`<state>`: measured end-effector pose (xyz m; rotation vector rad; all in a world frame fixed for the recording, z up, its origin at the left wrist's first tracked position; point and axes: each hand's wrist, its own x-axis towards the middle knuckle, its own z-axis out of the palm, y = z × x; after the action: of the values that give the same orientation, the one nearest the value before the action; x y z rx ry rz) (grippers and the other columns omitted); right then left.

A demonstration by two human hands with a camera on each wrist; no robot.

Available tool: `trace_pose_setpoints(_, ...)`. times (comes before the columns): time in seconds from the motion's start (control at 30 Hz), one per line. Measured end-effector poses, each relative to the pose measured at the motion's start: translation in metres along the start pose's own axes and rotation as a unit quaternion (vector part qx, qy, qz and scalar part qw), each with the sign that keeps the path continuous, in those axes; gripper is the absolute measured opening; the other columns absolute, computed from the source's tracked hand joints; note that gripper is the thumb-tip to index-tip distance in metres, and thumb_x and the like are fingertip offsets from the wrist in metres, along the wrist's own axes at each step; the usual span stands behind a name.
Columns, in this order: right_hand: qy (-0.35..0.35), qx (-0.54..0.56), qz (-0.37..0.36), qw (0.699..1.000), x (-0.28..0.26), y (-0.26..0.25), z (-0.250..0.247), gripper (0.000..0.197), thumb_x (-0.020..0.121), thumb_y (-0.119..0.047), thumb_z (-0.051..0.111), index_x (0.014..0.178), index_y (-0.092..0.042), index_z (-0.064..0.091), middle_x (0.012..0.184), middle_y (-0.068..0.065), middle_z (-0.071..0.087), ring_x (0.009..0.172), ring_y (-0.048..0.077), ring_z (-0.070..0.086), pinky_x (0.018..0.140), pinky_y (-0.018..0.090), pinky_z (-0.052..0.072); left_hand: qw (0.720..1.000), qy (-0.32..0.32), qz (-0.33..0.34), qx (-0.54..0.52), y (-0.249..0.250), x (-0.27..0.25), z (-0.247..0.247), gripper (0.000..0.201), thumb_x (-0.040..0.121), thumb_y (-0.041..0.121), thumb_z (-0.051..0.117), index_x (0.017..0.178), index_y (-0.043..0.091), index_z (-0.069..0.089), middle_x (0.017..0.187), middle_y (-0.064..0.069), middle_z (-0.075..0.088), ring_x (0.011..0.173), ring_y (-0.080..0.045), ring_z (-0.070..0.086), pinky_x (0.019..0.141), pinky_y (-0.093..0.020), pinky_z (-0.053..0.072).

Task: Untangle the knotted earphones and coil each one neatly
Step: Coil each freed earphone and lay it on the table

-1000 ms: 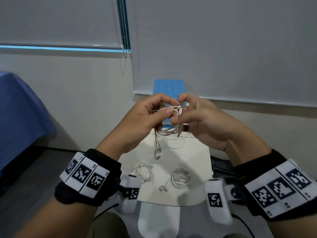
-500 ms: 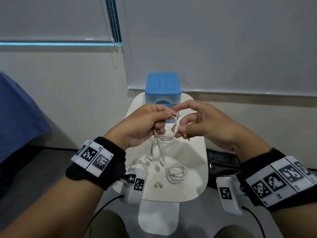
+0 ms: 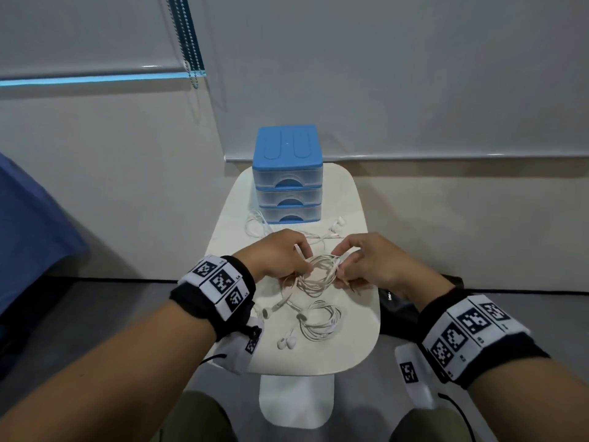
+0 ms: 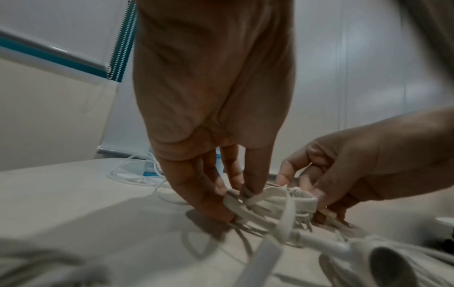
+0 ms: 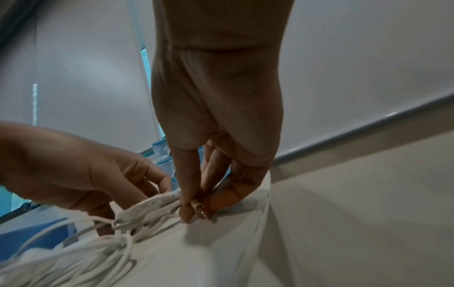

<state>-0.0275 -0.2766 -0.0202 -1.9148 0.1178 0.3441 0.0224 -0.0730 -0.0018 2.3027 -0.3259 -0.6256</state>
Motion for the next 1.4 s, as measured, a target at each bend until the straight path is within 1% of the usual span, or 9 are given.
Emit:
trace_pose_setpoints(0.17, 0.055, -0.184, -0.034, 0.981, 0.009, 0.004, 0.005, 0.023, 0.074, 0.002, 0.079, 0.088, -0.015, 0.072, 0.069, 0.002, 0.075, 0.047, 0.009, 0.058, 0.058, 0.026, 0.049, 0.993, 0.033, 0.028, 0.111, 0.000, 0.003, 0.001, 0.016, 0.085, 0.008, 0.079, 0.095, 0.012, 0.067, 0.078, -0.003, 0.072, 0.053, -0.016, 0.064, 0.062, -0.026, 0.055)
trace_pose_setpoints(0.33, 0.075, -0.256, -0.034, 0.963, 0.005, 0.002, 0.009, 0.021, 0.073, -0.009, 0.084, 0.089, -0.018, 0.074, 0.072, -0.005, 0.074, 0.060, 0.005, 0.060, 0.073, 0.027, 0.056, 0.977, 0.065, 0.050, 0.196, -0.001, 0.005, 0.004, 0.020, 0.081, 0.027, 0.085, 0.088, 0.026, 0.066, 0.083, 0.013, 0.057, 0.081, -0.016, 0.059, 0.082, -0.035, 0.055)
trace_pose_setpoints(0.57, 0.053, -0.263, -0.029, 0.963, 0.001, -0.009, 0.005, 0.031, 0.076, -0.011, 0.084, 0.101, -0.022, 0.070, 0.083, -0.007, 0.075, 0.055, -0.001, 0.058, 0.059, 0.019, 0.048, 0.975, 0.066, 0.069, 0.201, 0.002, 0.006, -0.003, 0.020, 0.082, 0.034, 0.084, 0.090, 0.023, 0.070, 0.085, 0.012, 0.060, 0.080, -0.011, 0.059, 0.073, -0.029, 0.050)
trace_pose_setpoints(0.7, 0.036, -0.228, -0.040, 0.972, -0.003, -0.020, -0.009, 0.033, 0.079, -0.013, 0.085, 0.106, -0.021, 0.068, 0.087, -0.004, 0.074, 0.069, 0.009, 0.062, 0.059, 0.017, 0.046, 0.976, 0.068, 0.078, 0.189, 0.003, 0.003, -0.027, 0.017, 0.090, 0.035, 0.076, 0.094, 0.020, 0.071, 0.087, 0.012, 0.062, 0.074, -0.004, 0.058, 0.063, -0.023, 0.043)
trace_pose_setpoints(0.9, 0.067, -0.219, -0.069, 0.971, 0.016, -0.038, -0.023, 0.017, 0.087, -0.018, 0.078, 0.101, -0.020, 0.069, 0.084, -0.001, 0.072, 0.079, 0.018, 0.067, 0.074, 0.031, 0.052, 0.967, 0.084, 0.079, 0.229, -0.002, 0.006, -0.070, 0.004, 0.094, 0.027, 0.073, 0.095, 0.025, 0.070, 0.093, 0.006, 0.064, 0.076, -0.006, 0.059, 0.065, -0.023, 0.042)
trace_pose_setpoints(1.03, 0.054, -0.331, -0.072, 0.939, 0.034, -0.039, -0.015, 0.023, 0.091, -0.018, 0.073, 0.112, -0.025, 0.069, 0.111, -0.001, 0.066, 0.101, 0.021, 0.061, 0.084, 0.026, 0.045, 0.951, 0.032, 0.076, 0.298, -0.013, 0.015, -0.072, 0.036, 0.090, 0.027, 0.078, 0.123, 0.028, 0.064, 0.109, 0.002, 0.060, 0.103, -0.019, 0.060, 0.084, -0.028, 0.043)
trace_pose_setpoints(1.13, 0.033, -0.402, -0.086, 0.911, 0.044, -0.035, -0.005, 0.040, 0.094, -0.013, 0.068, 0.132, -0.026, 0.064, 0.133, 0.005, 0.055, 0.121, 0.025, 0.055, 0.091, 0.025, 0.039, 0.930, -0.013, 0.080, 0.359, -0.014, 0.023, -0.064, 0.057, 0.086, 0.023, 0.082, 0.137, 0.028, 0.055, 0.117, 0.003, 0.052, 0.107, -0.018, 0.055, 0.090, -0.031, 0.045)
trace_pose_setpoints(1.23, 0.020, -0.452, -0.087, 0.888, 0.052, -0.030, 0.002, 0.047, 0.097, -0.017, 0.062, 0.142, -0.031, 0.055, 0.135, 0.006, 0.047, 0.126, 0.031, 0.049, 0.102, 0.037, 0.043, 0.909, -0.016, 0.070, 0.411, -0.014, 0.031, -0.060, 0.052, 0.086, 0.023, 0.082, 0.131, 0.023, 0.055, 0.125, -0.002, 0.056, 0.110, -0.023, 0.056, 0.089, -0.032, 0.045)
trace_pose_setpoints(1.4, 0.043, -0.490, -0.098, 0.865, 0.061, -0.030, 0.006, 0.040, 0.100, -0.025, 0.057, 0.139, -0.031, 0.050, 0.133, 0.005, 0.041, 0.125, 0.031, 0.041, 0.099, 0.047, 0.040, 0.893, -0.002, 0.068, 0.446, -0.011, 0.040, -0.059, 0.026, 0.089, 0.022, 0.077, 0.111, 0.018, 0.064, 0.116, -0.002, 0.062, 0.098, -0.021, 0.054, 0.081, -0.030, 0.044)
